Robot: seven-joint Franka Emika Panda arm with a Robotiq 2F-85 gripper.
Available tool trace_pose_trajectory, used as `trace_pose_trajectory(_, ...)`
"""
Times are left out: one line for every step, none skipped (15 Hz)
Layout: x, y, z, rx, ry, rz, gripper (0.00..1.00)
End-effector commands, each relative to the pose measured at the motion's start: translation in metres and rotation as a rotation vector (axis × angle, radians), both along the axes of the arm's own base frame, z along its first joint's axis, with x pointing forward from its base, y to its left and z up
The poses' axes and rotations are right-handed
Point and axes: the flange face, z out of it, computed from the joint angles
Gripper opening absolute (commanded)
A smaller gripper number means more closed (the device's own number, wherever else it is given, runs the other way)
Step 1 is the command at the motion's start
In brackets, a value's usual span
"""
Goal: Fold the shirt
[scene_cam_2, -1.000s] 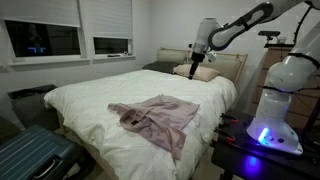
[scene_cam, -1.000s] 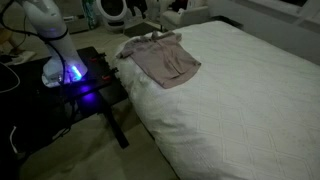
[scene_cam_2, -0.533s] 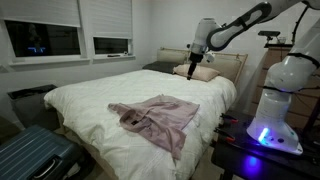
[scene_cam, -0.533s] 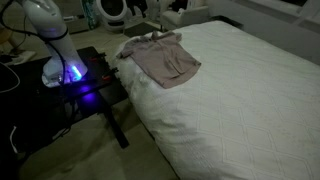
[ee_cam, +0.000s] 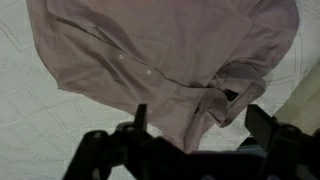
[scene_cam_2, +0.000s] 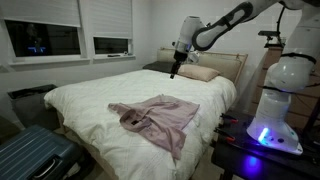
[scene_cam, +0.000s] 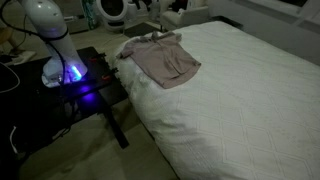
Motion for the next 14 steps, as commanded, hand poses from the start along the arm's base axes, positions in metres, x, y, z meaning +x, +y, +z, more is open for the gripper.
trace_pose_trajectory(0.039, 0.01, -0.007, -0.001, 0.049, 0.004, 1.0)
trace_pose_trajectory(0.045, 0.009, -0.014, -0.014, 0.086, 0.013, 1.0)
trace_pose_trajectory(0.051, 0.008, -0.022, -0.027, 0.12, 0.022, 1.0)
trace_pose_trajectory(0.056, 0.006, -0.03, -0.038, 0.152, 0.027, 1.0)
trace_pose_trajectory(0.061, 0.004, -0.04, -0.049, 0.192, 0.035, 1.0)
trace_pose_trajectory(0.064, 0.002, -0.051, -0.057, 0.227, 0.047, 1.0)
trace_pose_trajectory(0.067, 0.002, -0.061, -0.066, 0.259, 0.056, 1.0)
trace_pose_trajectory(0.068, 0.001, -0.072, -0.07, 0.296, 0.073, 1.0)
trace_pose_trajectory(0.068, 0.001, -0.082, -0.079, 0.329, 0.093, 1.0)
trace_pose_trajectory(0.064, 0.001, -0.092, -0.093, 0.367, 0.121, 1.0)
trace_pose_trajectory(0.06, 0.001, -0.102, -0.099, 0.412, 0.159, 1.0)
trace_pose_trajectory(0.057, 0.0, -0.11, -0.107, 0.455, 0.194, 1.0)
trace_pose_trajectory(0.052, 0.0, -0.119, -0.109, 0.506, 0.233, 1.0)
trace_pose_trajectory(0.046, 0.001, -0.127, -0.108, 0.555, 0.265, 1.0)
